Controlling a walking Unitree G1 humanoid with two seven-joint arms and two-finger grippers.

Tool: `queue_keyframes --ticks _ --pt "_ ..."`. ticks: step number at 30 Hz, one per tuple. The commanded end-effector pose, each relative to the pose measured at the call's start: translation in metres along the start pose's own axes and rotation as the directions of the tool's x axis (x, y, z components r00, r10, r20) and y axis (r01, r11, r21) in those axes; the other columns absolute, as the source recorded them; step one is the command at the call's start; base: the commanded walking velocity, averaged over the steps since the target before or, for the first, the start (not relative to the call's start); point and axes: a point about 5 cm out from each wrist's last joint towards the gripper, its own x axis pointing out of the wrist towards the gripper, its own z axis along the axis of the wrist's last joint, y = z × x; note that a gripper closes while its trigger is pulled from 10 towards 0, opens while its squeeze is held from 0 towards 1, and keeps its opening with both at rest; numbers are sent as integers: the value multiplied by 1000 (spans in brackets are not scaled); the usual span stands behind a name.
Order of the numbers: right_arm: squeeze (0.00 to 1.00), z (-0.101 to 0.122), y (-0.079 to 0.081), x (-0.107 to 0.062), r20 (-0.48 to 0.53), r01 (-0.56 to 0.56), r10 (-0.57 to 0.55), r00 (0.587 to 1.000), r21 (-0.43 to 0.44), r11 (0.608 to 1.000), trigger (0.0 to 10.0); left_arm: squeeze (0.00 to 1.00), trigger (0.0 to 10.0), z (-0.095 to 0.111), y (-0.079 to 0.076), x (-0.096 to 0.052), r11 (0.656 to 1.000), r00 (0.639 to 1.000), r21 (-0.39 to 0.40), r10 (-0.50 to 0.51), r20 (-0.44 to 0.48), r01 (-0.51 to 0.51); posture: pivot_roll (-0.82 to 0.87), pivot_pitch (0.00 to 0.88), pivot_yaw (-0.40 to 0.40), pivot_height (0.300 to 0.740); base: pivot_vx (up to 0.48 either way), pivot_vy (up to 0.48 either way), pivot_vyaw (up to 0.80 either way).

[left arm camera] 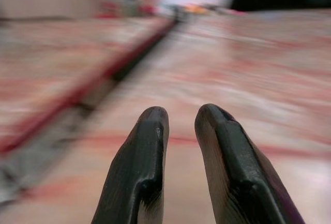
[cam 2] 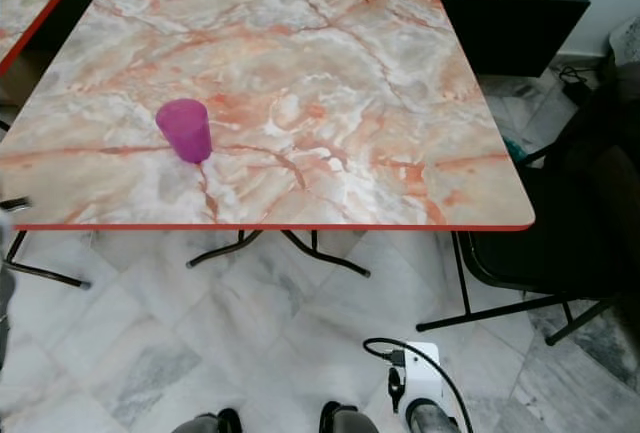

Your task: Setting the table

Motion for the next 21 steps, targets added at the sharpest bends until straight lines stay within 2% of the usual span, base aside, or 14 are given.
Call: queue_keyframes --ticks 1,4,5,6,7,8,14,21 --pt "0 -7 -4 -3 -3 25 -25 1000 28 999 10000 0 10000 0 -8 0 999 999 -33 -35 -22 34 -41 184 -45 740 0 0 0" --pt "0 -6 -4 -3 4 30 -30 1000 28 999 10000 0 10000 2 -15 1 997 999 -62 -48 -20 47 -41 184 -48 740 0 0 0" --pt "0 -6 -4 -3 13 34 -35 999 27 999 10000 0 10000 9 -34 6 989 996 -121 -92 -7 90 -42 183 -50 740 0 0 0" --pt "0 -6 -4 -3 13 34 -35 999 27 999 10000 0 10000 9 -34 6 989 996 -121 -92 -7 90 -42 183 -50 740 0 0 0" --pt "0 -5 -3 -3 15 35 -35 999 25 999 10000 0 10000 19 -48 10 980 992 -152 -126 15 127 -41 182 -51 740 0 0 0" --pt "0 -6 -4 -3 15 35 -35 999 28 999 10000 0 10000 22 -52 12 980 991 -151 -129 22 131 -38 181 -52 740 0 0 0" --pt "0 -7 -3 -3 5 18 -18 1000 18 1000 10000 0 10000 37 -61 25 979 992 -166 -116 40 121 -37 178 -53 740 0 0 0" --pt "0 -9 -4 -3 -11 13 -13 1000 22 1000 10000 0 10000 39 -62 28 981 993 -156 -109 34 113 -45 174 -49 740 0 0 114"
